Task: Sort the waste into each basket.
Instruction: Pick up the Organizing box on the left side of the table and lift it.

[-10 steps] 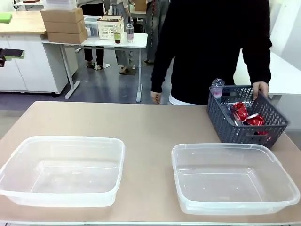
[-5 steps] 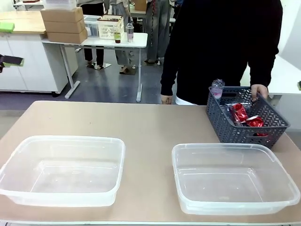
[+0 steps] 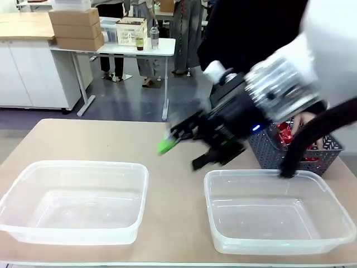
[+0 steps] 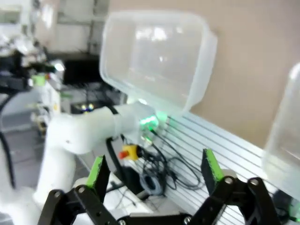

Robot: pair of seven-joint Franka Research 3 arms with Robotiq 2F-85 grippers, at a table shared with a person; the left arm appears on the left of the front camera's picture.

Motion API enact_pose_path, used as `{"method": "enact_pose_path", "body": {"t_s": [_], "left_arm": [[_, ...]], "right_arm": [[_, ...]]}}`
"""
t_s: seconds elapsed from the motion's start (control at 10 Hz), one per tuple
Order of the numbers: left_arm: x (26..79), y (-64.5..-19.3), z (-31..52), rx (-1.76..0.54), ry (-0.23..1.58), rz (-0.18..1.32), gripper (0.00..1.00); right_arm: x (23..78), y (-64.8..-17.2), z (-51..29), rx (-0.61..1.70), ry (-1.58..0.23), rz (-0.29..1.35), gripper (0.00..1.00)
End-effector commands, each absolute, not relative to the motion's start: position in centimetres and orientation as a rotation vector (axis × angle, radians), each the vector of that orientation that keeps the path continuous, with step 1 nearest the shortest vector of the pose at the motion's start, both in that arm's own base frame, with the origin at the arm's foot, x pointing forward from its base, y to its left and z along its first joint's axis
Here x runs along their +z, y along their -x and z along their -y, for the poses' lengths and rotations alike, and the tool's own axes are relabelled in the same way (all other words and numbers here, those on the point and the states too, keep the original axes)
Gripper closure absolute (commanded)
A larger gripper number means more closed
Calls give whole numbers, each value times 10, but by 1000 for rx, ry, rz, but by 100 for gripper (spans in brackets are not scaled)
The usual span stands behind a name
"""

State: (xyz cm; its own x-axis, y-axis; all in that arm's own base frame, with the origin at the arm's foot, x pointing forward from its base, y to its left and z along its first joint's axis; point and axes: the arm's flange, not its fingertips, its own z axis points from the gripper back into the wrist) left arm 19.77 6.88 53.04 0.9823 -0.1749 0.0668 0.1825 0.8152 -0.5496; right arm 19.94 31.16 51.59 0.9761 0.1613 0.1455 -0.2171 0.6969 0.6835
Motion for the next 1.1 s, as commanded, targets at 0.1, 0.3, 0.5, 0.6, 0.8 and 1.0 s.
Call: {"method": "enact_pose_path", "body": {"t_s": [0.1,0.3,0.5,0.6,0.8,1.0], "left_arm": [[530,-198,-69,-191,588,13,0],[530,-198,-69,-191,588,13,0],[506,-217,-56,-230,553,27,0],[478,-229,-46,-177,461,48,0],[415,-236,-36,-89,224,69,0],[370,-240,-29,-145,194,28,0]], "right_arm": [[516,-199,-312,211,-772,76,0],[513,-199,-318,262,-750,40,0],[500,-203,-384,167,-525,-70,0],[483,-213,-417,131,-426,-95,0],[448,-222,-460,99,-301,-137,0],[425,-222,-479,29,-125,-60,0]]}}
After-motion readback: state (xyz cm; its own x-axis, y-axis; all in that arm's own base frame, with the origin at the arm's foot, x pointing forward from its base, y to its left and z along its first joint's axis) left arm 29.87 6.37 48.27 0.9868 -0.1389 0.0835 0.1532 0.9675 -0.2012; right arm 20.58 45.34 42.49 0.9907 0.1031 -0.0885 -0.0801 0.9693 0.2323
